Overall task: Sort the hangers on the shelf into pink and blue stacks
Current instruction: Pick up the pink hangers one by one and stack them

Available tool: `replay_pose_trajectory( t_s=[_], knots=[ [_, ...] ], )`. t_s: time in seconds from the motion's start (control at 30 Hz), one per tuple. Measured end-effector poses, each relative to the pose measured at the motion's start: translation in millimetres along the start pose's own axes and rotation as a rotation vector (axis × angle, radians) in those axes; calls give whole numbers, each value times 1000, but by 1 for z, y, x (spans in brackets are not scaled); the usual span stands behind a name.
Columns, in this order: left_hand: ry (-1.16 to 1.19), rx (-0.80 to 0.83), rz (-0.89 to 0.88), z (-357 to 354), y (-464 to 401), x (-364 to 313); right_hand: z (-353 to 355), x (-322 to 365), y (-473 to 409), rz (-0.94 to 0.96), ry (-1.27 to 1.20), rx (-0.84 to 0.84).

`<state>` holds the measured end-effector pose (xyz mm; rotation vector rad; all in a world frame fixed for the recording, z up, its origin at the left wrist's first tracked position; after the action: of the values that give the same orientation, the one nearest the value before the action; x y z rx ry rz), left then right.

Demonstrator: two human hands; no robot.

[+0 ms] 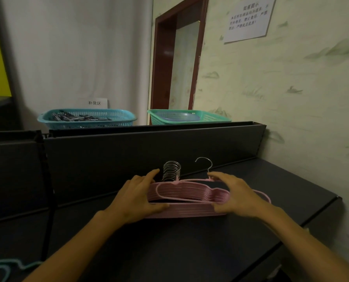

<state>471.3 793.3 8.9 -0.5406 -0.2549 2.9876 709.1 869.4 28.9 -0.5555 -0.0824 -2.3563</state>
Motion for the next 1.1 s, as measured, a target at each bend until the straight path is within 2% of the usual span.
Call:
replay_pose_trajectory(
  t_s=[0.33,0.83,0.93,1.1],
  knots=[
    [31,16,24,11,16,19,-37,47,-42,132,-24,105],
    [-74,46,-43,12,15,7,-43,53,-52,171,-8,158],
    [-81,83,-53,11,13,8,-37,43,-47,165,59,174],
    [-82,165,-45,14,6,8,-22,15,-35,51,332,275]
  ],
)
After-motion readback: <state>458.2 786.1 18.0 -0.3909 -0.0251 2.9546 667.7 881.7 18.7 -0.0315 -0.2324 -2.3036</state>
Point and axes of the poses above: each hand's wrist, its own y-axis away from the middle knuckle, its own z-axis out of the back of the hand, x = y × z, the point moved 8 cm from there along -y, towards the middle knuckle, and after that the axes turned 8 degrees about x, right-handed, at the moved point
